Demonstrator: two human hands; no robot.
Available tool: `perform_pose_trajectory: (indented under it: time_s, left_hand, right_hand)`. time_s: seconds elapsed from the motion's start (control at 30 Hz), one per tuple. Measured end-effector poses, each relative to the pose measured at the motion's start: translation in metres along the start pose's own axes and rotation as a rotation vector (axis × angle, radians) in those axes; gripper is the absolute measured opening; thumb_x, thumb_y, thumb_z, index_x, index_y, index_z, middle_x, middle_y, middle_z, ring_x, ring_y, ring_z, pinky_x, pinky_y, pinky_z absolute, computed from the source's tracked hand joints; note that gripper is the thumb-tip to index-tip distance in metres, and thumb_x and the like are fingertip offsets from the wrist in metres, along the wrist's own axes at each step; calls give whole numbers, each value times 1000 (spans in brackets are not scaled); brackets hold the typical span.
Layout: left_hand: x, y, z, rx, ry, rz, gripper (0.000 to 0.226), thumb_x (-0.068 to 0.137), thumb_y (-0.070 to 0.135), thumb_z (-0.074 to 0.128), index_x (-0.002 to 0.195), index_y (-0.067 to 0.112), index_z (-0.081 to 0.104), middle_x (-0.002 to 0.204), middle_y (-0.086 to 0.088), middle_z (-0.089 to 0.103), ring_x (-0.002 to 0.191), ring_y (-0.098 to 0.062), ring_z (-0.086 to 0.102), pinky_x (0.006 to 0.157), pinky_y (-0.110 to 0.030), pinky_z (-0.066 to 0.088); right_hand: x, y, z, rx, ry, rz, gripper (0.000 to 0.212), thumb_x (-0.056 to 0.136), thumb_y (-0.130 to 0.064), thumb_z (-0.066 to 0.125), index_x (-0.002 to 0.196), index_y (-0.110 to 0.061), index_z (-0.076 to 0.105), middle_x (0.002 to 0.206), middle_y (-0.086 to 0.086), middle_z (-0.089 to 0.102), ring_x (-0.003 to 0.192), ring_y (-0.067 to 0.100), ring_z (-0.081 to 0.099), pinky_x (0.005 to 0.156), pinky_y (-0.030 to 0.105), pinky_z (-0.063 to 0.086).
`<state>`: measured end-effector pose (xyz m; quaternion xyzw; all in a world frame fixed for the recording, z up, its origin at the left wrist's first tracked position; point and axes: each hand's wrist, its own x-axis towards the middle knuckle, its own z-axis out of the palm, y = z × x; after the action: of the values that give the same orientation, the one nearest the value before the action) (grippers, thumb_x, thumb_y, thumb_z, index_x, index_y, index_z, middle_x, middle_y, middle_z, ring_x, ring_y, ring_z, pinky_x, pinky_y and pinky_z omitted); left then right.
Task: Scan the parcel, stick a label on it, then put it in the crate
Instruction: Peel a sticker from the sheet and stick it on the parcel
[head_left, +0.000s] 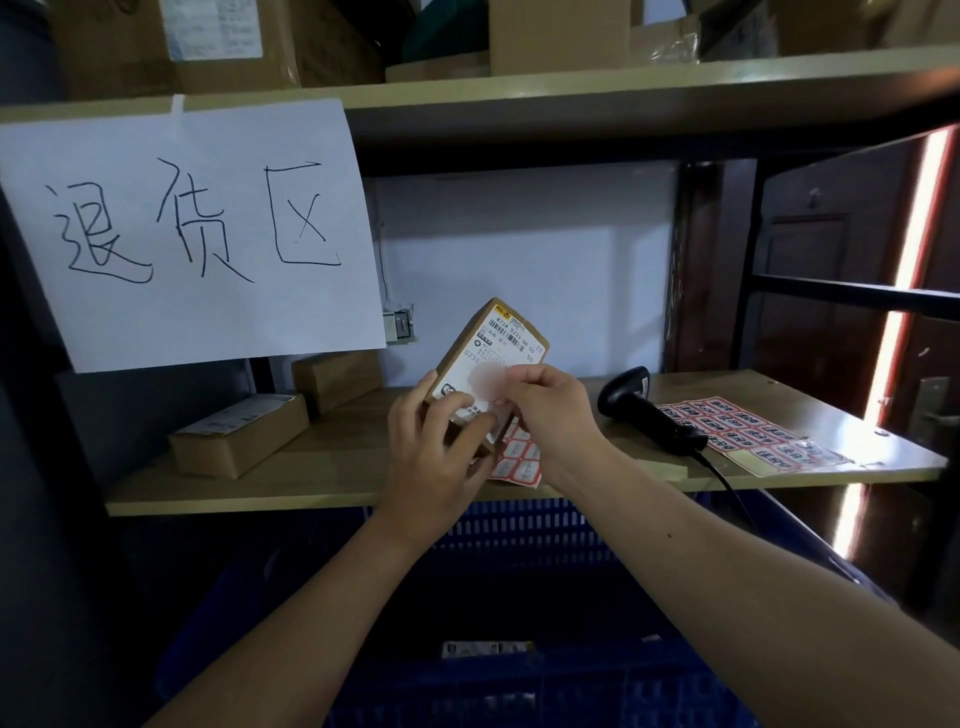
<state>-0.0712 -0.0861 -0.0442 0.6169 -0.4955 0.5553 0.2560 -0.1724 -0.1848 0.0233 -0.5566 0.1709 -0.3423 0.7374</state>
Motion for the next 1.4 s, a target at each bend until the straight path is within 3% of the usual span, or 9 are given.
perform_pose_trajectory:
  time_s: [0.23,0.37,0.47,0.6,0.77,0.87,0.93,1.1,1.4]
  left_hand:
    - [1,3,0,5,-40,-5,42,75,28,78,110,15,59,124,-9,45,126,-36,36,89,-56,48]
    - [1,6,1,-43,-10,-99,41,76,30,78,112,16,63,125,-9,45,126,-36,38,94,-52,47]
    - [9,14,0,-117,58,-120,37,82,32,70,113,18,55,123,-9,44,126,-37,39,95,-52,47]
    - [17,32,-5,-309,68,-189,53,78,25,74,121,14,45,129,-9,35,131,-34,36,98,-47,48]
    - [26,37,-22,-652,-29,-497,78,83,28,66,141,14,17,141,-8,22,131,-3,28,98,-7,32]
    - [46,28,-29,-852,-236,-910,85,85,44,63,146,38,5,147,4,29,124,-9,43,91,-16,44]
    - [55,21,-28,-976,-326,-1061,88,85,49,61,148,40,1,142,5,46,107,-12,61,81,-26,55]
    - [52,25,-30,-1068,-301,-1048,44,89,42,57,131,30,50,121,5,65,89,-5,67,61,-13,52]
    - [50,30,-26,-1131,-189,-1135,32,96,39,48,127,33,56,106,7,71,85,-7,71,63,-20,55]
  right_hand:
    - [-1,7,3,-11,54,-42,19,88,-8,72,95,-15,56,104,10,71,103,29,72,84,41,61]
    - [4,16,3,-80,102,-22,67,70,-36,84,119,-29,39,132,9,57,113,29,65,93,49,57]
    - [5,20,-6,80,-104,75,94,78,-39,80,147,-37,17,133,9,64,116,29,65,104,51,50]
    - [8,19,-14,265,-220,20,72,83,-25,79,144,-16,40,123,12,73,109,30,72,98,52,55]
    - [13,18,-24,182,-175,-75,63,80,-23,81,134,-12,51,127,14,70,109,33,72,98,55,54]
    - [11,20,-26,68,-221,-125,56,82,-26,79,132,-18,54,123,8,73,110,30,72,98,53,54]
    - [7,21,-24,28,-264,-143,49,86,-22,75,131,-20,55,121,7,74,109,29,72,97,52,55]
    - [0,25,-20,18,-300,-158,42,90,-18,70,130,-16,56,121,7,74,109,27,73,95,47,57]
    - [3,27,-16,-32,-242,-170,36,98,-34,57,130,-17,61,119,8,75,107,26,73,96,48,57]
